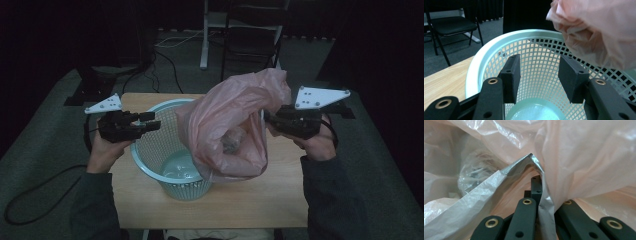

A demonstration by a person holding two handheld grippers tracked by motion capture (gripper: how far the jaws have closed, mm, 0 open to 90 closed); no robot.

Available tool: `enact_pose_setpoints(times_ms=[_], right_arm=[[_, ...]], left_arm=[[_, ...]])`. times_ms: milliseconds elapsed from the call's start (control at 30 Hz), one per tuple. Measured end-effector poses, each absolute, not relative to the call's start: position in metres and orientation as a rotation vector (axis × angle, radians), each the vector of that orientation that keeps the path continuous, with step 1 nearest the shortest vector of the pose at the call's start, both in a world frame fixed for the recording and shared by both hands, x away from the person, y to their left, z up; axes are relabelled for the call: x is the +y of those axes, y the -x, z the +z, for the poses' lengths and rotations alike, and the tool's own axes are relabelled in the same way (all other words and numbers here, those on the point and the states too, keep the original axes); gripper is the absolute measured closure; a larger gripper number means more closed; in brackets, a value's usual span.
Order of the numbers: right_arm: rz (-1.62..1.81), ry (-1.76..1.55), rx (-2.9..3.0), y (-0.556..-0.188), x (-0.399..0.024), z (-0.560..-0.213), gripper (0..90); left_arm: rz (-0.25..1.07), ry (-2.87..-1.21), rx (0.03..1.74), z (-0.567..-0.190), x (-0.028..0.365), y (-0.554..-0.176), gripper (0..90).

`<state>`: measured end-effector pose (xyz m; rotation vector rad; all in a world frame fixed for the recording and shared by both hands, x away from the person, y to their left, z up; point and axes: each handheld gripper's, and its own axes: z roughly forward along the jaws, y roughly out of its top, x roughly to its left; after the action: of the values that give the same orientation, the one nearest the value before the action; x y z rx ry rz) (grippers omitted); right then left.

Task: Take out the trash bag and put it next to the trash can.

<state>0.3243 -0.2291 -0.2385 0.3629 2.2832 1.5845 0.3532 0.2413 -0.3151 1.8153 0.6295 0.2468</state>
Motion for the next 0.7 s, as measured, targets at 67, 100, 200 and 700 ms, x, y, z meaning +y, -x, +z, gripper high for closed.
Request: enact_pose_setpoints(times_ms=[67, 100, 200, 700], right_arm=[[1.564, -0.380, 2.293, -0.325, -0.234, -0.241, 89.0], [1.552, -0.388, 2.297, -0.325, -0.236, -0.242, 89.0], [1.549, -0.396, 2.296, -0.325, -0.239, -0.243, 89.0], [1.504, -0.480, 2.262, -0.320, -0.274, -0.240, 89.1]], left_arm=[[0.245, -1.819, 0.628, -0.315, 0.240, -0.353, 52.5], [0.245, -1.820, 0.625, -0.315, 0.240, -0.353, 52.5], [0.247, -1.825, 0.620, -0.314, 0.240, -0.353, 52.5], [0.244, -1.820, 0.619, -0.314, 0.240, -0.352, 52.5]])
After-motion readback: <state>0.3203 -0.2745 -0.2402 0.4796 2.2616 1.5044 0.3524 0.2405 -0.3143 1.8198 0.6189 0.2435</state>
